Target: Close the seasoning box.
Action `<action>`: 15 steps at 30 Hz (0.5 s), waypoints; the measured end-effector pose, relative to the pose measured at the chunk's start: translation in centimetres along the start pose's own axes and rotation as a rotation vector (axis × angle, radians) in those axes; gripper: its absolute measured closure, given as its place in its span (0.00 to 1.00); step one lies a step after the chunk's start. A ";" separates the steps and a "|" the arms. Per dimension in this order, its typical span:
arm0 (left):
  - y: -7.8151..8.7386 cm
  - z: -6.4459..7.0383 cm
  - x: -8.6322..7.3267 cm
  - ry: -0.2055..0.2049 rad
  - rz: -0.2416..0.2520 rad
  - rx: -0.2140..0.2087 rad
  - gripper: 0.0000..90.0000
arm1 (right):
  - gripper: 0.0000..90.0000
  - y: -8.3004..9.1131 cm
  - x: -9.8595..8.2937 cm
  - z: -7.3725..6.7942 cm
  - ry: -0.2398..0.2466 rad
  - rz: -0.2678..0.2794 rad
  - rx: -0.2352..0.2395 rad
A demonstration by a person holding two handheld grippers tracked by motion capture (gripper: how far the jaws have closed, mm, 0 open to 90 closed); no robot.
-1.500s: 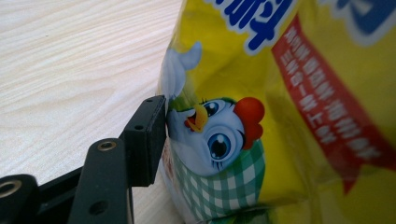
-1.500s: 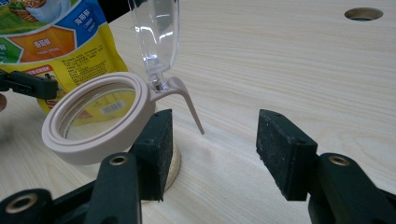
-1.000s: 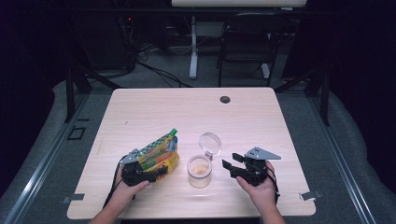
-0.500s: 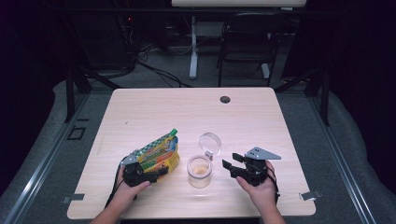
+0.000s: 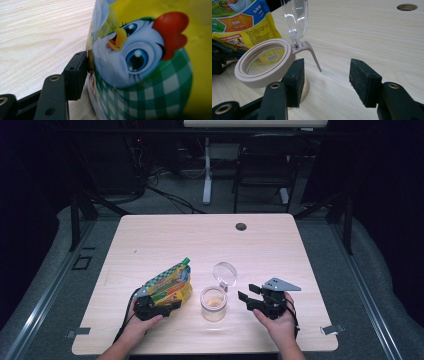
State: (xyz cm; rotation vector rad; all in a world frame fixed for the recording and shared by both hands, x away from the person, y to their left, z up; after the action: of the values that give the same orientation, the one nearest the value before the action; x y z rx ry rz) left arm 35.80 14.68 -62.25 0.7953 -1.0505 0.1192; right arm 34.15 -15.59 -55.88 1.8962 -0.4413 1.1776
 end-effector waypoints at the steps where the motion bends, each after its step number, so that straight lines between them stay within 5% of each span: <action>1: 0.0 0.0 0.0 0.002 0.005 0.000 0.46 | 0.51 0.0 0.0 0.0 0.000 0.001 0.000; 15: 0.4 0.0 0.2 -0.028 -0.020 0.023 0.55 | 0.52 0.6 0.6 -0.3 0.026 0.036 -0.009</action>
State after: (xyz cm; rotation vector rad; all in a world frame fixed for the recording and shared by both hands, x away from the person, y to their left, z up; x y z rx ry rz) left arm 35.77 14.89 -61.86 0.8305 -1.0685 0.1036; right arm 33.89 -15.64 -55.07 1.8704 -0.4670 1.2208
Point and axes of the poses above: each handheld gripper's, and its own axes: y roughly backward along the jaws, x roughly out of its top, z roughly to its right, the point moved 7 cm from there along -y, roughly forward along the jaws
